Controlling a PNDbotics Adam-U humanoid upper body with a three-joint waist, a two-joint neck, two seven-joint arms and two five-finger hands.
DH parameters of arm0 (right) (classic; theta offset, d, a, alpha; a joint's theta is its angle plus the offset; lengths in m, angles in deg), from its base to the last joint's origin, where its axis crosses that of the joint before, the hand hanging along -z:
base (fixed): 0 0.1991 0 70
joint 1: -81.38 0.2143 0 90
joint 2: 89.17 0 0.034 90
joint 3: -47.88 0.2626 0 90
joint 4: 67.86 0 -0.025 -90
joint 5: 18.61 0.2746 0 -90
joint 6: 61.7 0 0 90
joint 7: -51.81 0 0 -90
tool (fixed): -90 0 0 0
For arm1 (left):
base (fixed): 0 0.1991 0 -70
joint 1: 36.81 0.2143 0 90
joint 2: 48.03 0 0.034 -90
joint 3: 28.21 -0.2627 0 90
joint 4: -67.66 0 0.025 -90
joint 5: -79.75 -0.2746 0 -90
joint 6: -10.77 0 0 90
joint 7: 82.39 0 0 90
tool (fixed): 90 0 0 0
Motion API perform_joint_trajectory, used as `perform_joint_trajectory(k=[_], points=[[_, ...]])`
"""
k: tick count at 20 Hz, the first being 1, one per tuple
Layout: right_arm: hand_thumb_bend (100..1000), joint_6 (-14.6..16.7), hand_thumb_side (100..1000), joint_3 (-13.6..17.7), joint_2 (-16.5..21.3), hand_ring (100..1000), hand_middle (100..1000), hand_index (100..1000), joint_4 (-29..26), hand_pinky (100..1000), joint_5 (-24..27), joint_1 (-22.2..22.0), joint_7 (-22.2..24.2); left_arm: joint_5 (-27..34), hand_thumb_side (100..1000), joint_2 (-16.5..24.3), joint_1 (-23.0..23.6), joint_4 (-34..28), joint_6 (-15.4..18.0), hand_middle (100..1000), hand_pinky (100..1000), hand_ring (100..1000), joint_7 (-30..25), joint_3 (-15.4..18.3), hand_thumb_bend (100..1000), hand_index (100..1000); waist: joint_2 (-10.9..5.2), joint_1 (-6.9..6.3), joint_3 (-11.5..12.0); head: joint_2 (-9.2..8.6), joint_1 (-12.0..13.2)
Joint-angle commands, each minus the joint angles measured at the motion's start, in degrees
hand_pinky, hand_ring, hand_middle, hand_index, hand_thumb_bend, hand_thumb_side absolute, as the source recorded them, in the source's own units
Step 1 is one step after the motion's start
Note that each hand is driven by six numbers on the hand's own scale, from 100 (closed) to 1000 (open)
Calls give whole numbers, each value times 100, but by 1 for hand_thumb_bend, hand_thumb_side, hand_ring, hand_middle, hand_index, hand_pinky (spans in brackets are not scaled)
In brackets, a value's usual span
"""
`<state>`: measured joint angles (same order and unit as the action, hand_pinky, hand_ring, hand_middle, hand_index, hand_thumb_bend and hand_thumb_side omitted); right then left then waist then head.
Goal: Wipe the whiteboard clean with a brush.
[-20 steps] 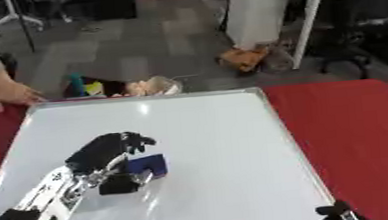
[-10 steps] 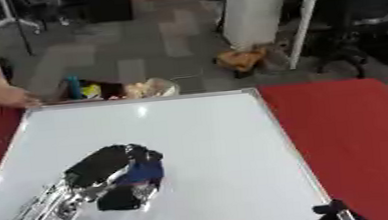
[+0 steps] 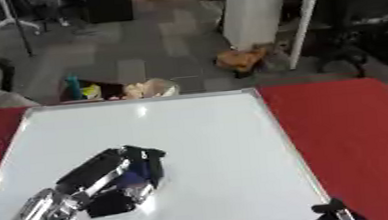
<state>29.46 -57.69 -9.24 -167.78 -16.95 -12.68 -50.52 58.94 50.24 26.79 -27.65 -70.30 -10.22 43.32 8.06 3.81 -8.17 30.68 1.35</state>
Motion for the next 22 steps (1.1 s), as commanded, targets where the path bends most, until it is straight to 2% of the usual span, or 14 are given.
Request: perform_joint_trajectory(k=[1,5,10,11,12,22], points=[[100,1,902,46,118,632,475,681,-44,598,23,6,-36,964,990,160,20,-403,-217,589,609,554,52,371,100,925,-81,-27,14,10,-23],[100,-2,903,60,123,632,475,681,-48,599,38,4,-53,1832,999,222,216,-598,-533,575,588,534,216,846,146,935,-102,-33,37,18,-62],[100,2,902,80,126,633,475,681,-47,599,43,1,-74,2487,1000,200,557,-558,-936,567,579,525,608,1471,177,944,-114,-39,87,35,-82],[100,3,902,84,124,633,475,681,-48,599,46,0,-77,2564,1000,189,617,-538,-1006,565,577,522,685,1564,100,946,-114,-37,95,41,-88],[100,2,903,87,123,633,475,681,-48,599,47,-3,-81,2627,1000,174,667,-517,-1073,565,576,521,755,1638,184,948,-113,-36,98,50,-92],[100,5,901,98,119,633,475,680,-56,598,49,-10,-101,2876,1000,-86,973,-294,-1388,552,567,508,1155,2063,215,958,-118,-21,139,71,-70]])
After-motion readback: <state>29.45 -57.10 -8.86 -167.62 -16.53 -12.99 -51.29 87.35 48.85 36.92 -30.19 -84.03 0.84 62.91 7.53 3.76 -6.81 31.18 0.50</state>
